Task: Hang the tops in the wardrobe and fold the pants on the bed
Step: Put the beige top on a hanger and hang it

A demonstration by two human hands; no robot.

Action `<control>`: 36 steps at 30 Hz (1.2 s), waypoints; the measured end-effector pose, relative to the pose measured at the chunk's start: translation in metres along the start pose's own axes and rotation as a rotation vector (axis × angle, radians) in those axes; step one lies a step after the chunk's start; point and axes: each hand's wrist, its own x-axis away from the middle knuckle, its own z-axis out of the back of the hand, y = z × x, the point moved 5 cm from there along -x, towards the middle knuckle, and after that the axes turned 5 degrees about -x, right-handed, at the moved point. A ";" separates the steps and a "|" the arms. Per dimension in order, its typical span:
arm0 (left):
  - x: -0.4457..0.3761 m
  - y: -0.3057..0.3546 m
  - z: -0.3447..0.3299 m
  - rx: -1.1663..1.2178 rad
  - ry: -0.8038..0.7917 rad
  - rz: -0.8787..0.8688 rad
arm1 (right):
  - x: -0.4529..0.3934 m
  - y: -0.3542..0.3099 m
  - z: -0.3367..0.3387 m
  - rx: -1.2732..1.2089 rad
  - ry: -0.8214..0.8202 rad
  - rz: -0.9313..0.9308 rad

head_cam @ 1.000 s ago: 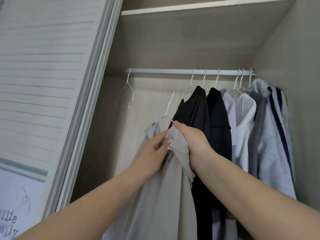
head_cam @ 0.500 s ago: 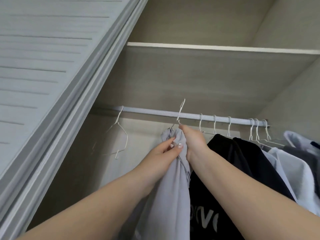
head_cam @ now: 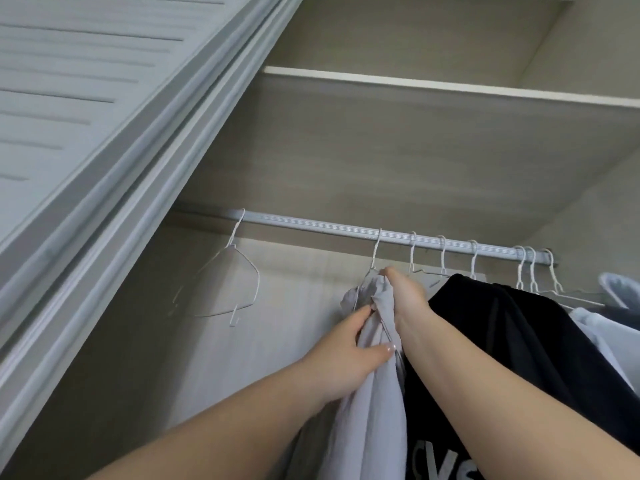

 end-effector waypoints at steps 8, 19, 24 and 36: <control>0.013 0.005 -0.024 0.019 -0.073 0.043 | 0.020 -0.010 0.026 -0.022 -0.123 0.130; 0.073 0.033 -0.023 -0.166 0.094 0.327 | 0.078 -0.026 0.064 0.324 -0.251 0.491; 0.137 0.060 -0.028 -0.276 0.196 0.471 | 0.130 0.003 0.083 0.390 -0.396 0.460; 0.367 0.205 -0.056 -0.434 0.441 0.810 | 0.363 0.048 0.120 0.156 -0.949 0.161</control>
